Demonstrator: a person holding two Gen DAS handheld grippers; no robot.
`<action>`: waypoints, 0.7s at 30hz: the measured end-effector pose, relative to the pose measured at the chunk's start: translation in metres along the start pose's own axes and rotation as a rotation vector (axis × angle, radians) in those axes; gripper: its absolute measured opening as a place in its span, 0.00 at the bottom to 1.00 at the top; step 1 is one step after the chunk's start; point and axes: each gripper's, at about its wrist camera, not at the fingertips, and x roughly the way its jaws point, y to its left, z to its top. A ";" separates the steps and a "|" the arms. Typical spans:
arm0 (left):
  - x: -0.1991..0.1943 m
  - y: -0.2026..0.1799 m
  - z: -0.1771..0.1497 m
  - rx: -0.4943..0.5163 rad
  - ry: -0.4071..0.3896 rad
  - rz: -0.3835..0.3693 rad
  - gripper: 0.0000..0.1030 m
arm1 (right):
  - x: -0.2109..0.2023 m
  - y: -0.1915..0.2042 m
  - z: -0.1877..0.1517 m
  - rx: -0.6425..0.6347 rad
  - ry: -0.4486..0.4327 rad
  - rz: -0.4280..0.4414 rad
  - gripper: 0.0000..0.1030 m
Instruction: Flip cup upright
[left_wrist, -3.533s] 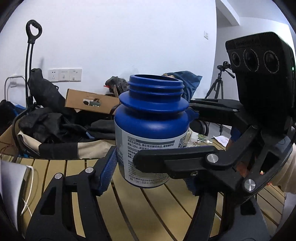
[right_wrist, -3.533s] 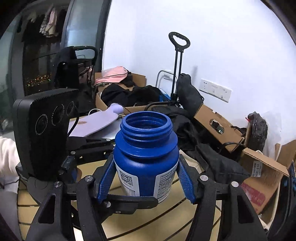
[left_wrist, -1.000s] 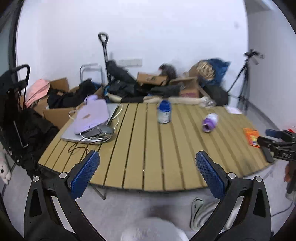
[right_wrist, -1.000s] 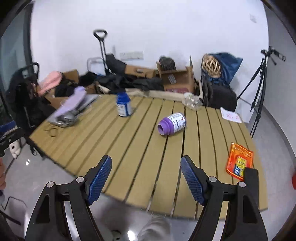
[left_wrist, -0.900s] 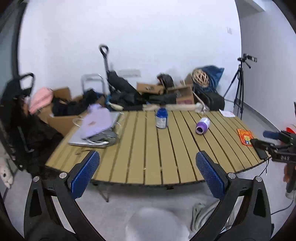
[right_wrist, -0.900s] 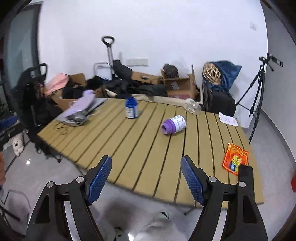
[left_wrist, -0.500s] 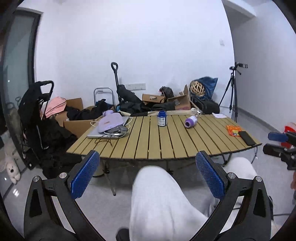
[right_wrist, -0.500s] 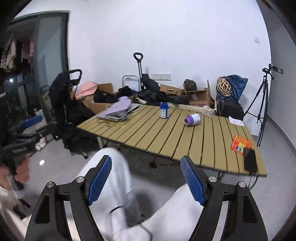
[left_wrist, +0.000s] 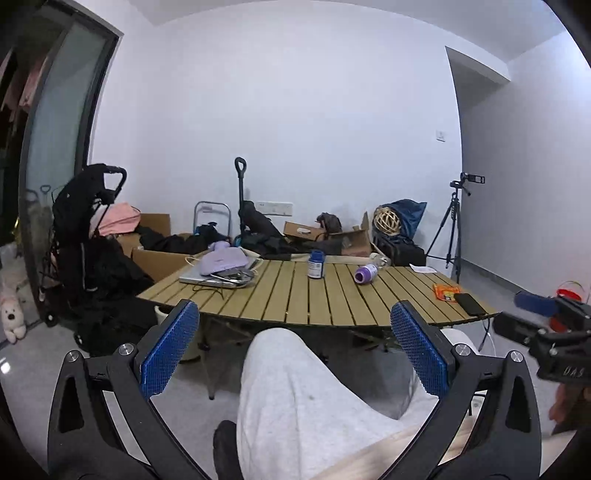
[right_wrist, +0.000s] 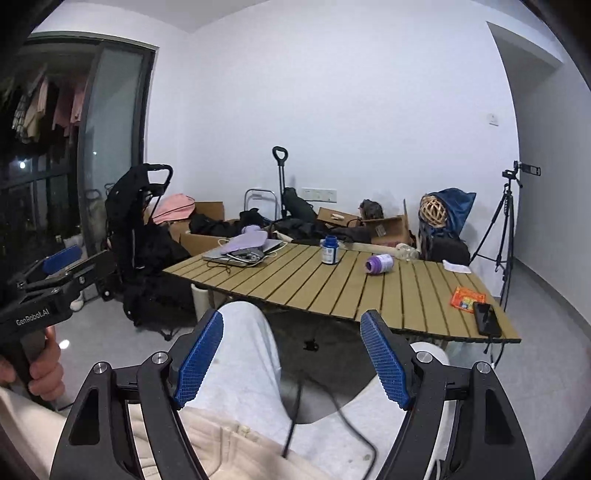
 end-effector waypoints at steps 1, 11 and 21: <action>0.001 -0.001 0.000 0.002 0.004 0.001 1.00 | 0.001 0.000 0.000 -0.001 0.003 -0.001 0.79; 0.000 -0.003 -0.001 0.008 0.015 0.004 1.00 | -0.001 -0.007 -0.001 0.023 -0.008 -0.014 0.79; -0.001 -0.005 -0.002 0.016 0.016 0.000 1.00 | -0.003 -0.004 -0.002 0.009 -0.010 -0.012 0.79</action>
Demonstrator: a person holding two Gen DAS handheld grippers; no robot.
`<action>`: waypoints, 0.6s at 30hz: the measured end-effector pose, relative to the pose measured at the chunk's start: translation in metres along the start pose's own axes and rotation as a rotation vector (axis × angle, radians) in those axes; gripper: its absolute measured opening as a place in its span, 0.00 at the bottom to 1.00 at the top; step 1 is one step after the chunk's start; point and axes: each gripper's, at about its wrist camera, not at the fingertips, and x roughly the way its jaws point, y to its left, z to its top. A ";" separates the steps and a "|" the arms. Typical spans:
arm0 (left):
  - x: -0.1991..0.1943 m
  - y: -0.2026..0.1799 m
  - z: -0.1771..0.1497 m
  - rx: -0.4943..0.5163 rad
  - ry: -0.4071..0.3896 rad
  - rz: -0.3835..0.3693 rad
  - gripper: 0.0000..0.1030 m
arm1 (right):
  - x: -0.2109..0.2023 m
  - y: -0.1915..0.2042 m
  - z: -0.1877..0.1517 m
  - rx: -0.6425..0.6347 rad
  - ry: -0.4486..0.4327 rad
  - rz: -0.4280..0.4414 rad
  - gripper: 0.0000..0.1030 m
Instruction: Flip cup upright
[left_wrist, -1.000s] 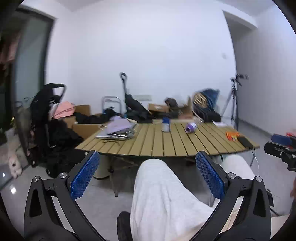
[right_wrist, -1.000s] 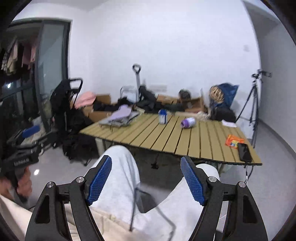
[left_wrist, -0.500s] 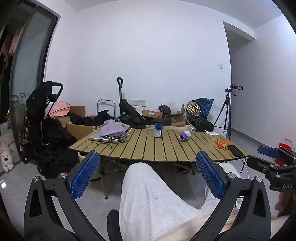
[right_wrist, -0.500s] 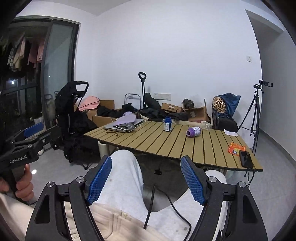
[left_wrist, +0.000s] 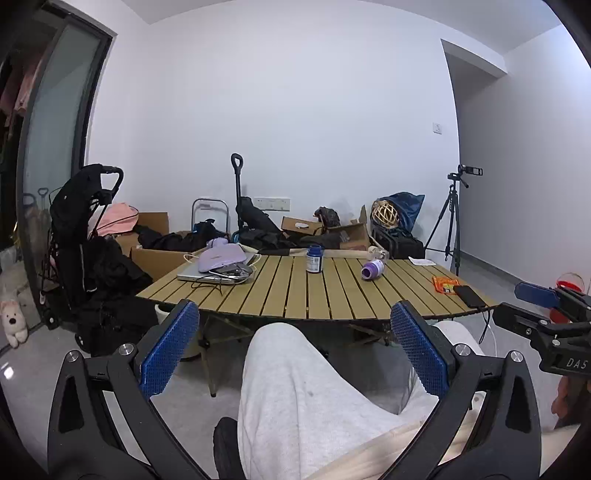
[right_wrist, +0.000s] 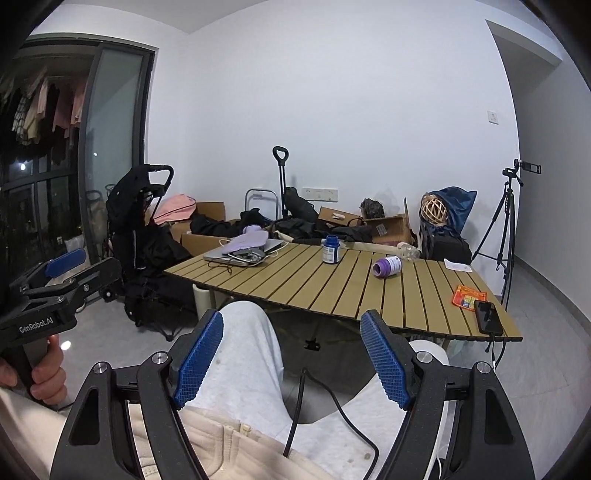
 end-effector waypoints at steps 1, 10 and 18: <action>0.000 0.002 0.000 0.002 0.002 -0.002 1.00 | 0.000 0.000 0.000 0.000 0.001 0.000 0.79; -0.001 0.008 0.001 0.004 0.005 -0.009 1.00 | 0.001 0.000 0.000 0.000 0.005 0.003 0.79; -0.001 0.010 0.002 0.010 -0.002 -0.007 1.00 | 0.001 0.001 0.000 0.000 0.003 0.001 0.79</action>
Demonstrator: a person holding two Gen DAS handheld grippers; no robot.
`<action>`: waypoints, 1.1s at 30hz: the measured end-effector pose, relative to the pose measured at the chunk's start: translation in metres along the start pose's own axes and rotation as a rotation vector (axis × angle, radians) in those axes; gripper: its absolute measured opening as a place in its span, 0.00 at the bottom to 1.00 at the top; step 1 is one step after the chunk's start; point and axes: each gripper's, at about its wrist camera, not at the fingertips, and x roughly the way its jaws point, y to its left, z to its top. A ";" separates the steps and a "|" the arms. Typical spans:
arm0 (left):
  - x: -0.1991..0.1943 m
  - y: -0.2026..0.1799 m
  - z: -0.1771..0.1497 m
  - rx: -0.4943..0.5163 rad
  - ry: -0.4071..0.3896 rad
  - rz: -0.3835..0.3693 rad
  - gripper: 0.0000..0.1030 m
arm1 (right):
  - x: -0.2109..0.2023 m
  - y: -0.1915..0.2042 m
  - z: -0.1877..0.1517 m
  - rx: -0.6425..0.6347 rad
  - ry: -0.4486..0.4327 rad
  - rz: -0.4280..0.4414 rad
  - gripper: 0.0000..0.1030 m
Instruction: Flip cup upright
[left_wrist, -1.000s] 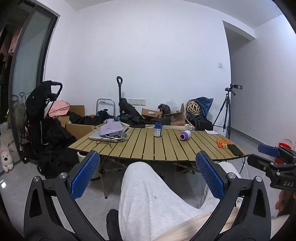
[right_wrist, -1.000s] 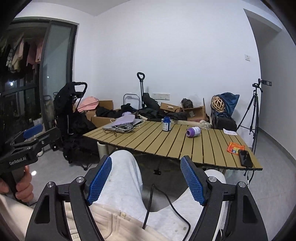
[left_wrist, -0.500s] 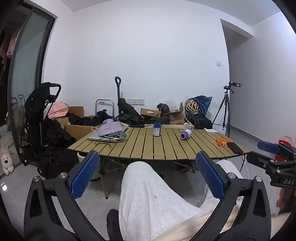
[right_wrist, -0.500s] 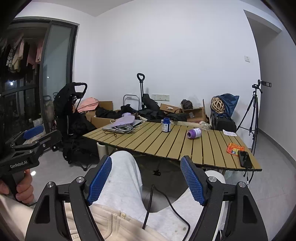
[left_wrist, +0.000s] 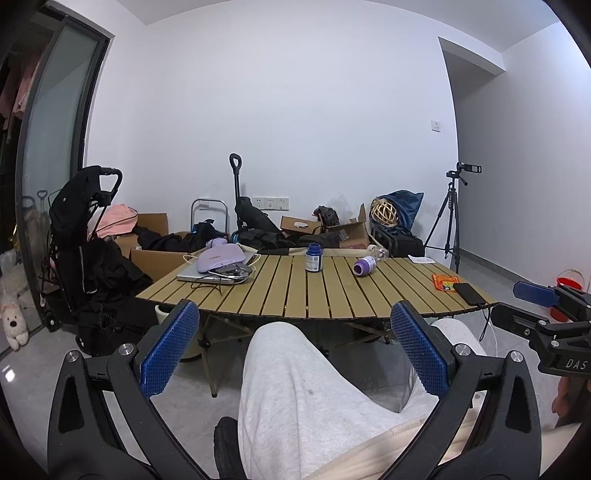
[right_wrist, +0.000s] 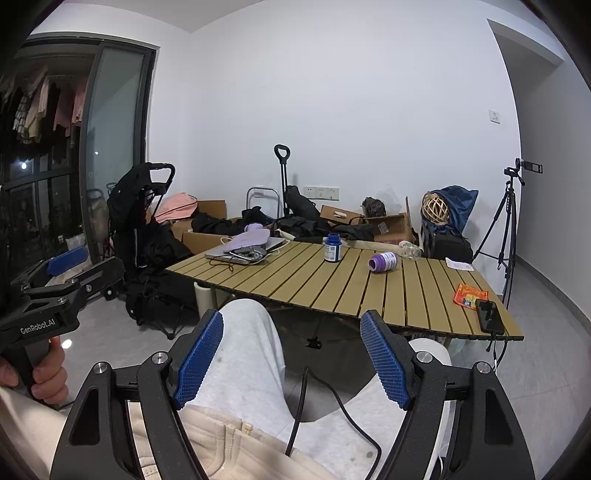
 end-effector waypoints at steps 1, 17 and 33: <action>0.000 0.001 -0.001 0.002 -0.001 -0.002 1.00 | 0.000 0.000 0.000 0.000 0.000 0.001 0.79; -0.003 0.010 -0.004 0.016 -0.002 -0.021 1.00 | 0.000 0.001 -0.002 -0.003 0.000 0.007 0.79; -0.002 0.016 -0.004 0.017 -0.003 -0.025 1.00 | 0.000 0.001 -0.002 -0.004 0.000 0.010 0.79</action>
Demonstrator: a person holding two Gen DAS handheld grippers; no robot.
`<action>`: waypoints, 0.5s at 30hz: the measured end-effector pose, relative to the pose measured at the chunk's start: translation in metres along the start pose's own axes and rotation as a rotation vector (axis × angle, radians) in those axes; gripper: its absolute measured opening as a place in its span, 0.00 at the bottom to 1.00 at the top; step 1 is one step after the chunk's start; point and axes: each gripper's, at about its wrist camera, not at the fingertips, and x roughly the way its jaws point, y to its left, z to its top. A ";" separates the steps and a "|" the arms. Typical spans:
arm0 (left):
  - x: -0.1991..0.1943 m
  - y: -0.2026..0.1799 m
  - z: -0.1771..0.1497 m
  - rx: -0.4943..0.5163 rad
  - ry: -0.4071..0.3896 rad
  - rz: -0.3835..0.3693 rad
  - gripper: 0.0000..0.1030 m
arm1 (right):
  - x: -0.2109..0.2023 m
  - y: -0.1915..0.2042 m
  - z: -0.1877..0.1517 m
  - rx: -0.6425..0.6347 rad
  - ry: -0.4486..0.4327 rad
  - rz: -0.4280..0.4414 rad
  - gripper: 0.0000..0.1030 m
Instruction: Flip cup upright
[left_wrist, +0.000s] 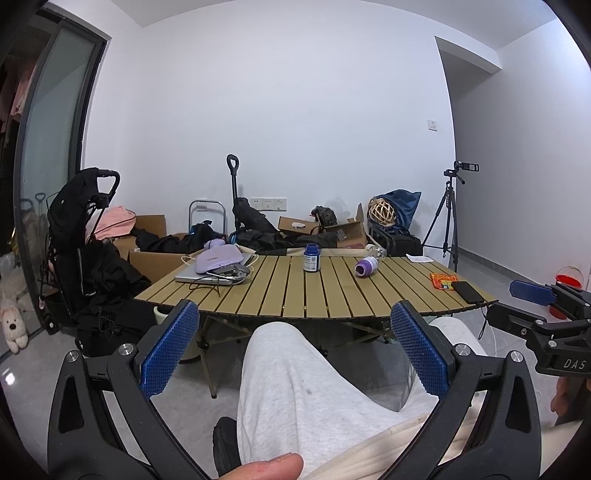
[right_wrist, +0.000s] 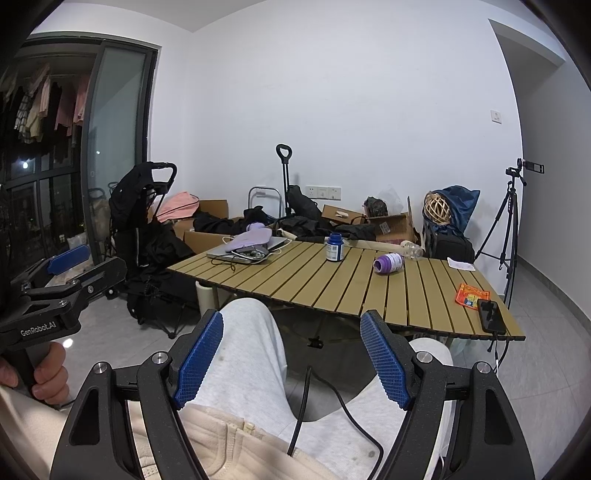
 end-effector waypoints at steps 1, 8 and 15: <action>0.000 0.000 0.000 0.000 0.000 0.000 1.00 | 0.000 -0.001 0.000 -0.001 0.000 0.001 0.79; 0.002 0.000 -0.001 -0.003 0.004 -0.005 1.00 | 0.000 0.001 -0.001 -0.001 -0.001 0.001 0.79; 0.006 -0.001 -0.006 0.000 0.021 -0.010 1.00 | 0.000 0.002 -0.001 -0.004 -0.001 0.002 0.79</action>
